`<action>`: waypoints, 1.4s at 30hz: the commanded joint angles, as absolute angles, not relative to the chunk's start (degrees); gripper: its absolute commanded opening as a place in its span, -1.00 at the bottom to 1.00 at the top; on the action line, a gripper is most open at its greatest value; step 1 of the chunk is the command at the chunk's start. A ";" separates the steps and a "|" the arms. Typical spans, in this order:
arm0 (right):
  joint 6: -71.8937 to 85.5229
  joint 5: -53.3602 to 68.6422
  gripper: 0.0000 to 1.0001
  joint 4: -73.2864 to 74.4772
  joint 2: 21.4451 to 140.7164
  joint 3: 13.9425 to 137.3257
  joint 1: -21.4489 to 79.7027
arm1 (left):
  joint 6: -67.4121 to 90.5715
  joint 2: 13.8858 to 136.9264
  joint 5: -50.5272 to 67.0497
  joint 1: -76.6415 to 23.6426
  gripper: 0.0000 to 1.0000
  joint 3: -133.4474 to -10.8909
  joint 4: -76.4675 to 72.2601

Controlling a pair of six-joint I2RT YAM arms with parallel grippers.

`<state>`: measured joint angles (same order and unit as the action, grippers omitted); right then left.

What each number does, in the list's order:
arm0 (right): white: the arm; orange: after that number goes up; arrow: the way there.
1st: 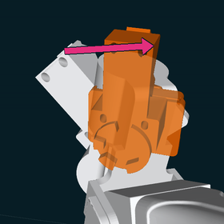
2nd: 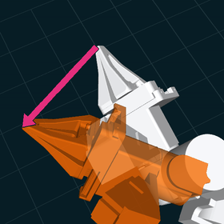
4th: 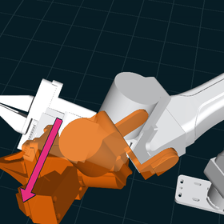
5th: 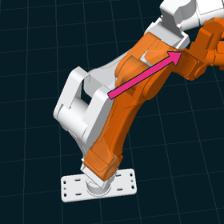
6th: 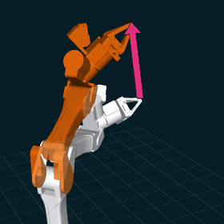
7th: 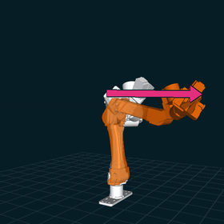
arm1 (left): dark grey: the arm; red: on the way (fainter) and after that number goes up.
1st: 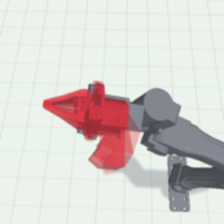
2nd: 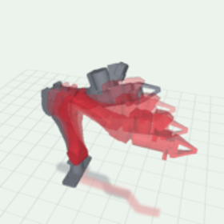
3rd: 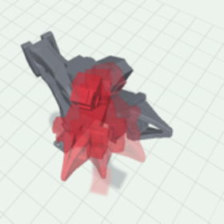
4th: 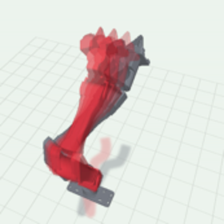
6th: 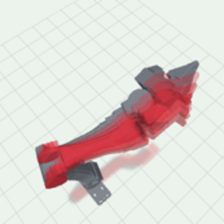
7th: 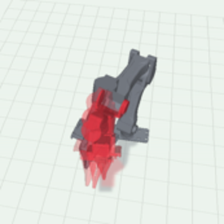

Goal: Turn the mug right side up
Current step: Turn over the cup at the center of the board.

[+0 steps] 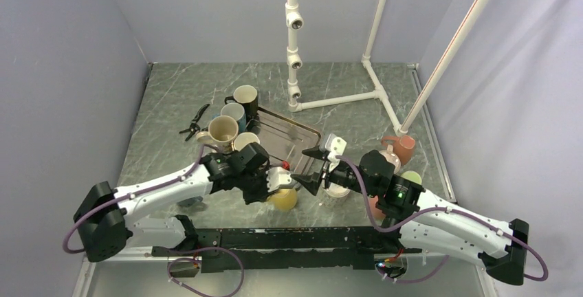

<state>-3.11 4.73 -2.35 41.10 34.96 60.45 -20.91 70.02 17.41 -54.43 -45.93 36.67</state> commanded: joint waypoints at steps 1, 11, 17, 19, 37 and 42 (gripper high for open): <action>-1.32 3.41 0.48 -6.38 38.78 35.47 60.28 | -20.35 63.01 17.44 -54.65 -0.95 -47.89 32.97; 6.12 -9.37 0.59 -13.43 34.11 36.60 60.22 | -8.93 56.34 10.41 -54.52 -0.95 -51.38 23.45; 12.98 -20.51 0.76 -17.50 35.45 37.04 60.21 | -0.43 57.65 1.94 -53.90 -0.95 -53.92 14.91; 15.46 -23.04 0.79 -18.62 36.60 37.10 60.22 | 3.19 58.28 1.86 -52.75 -0.95 -55.25 12.21; 31.79 -14.13 0.69 -26.95 44.91 37.23 52.78 | 15.99 63.19 35.83 -33.51 -0.95 -65.87 1.58; 37.82 -2.80 0.53 -34.40 47.23 35.45 46.92 | 21.87 63.49 41.96 -30.86 -0.95 -66.01 -5.83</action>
<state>31.97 -13.47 -24.18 46.33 35.57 50.13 16.40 64.47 33.04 -32.32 -62.06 6.48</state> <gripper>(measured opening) 0.786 0.210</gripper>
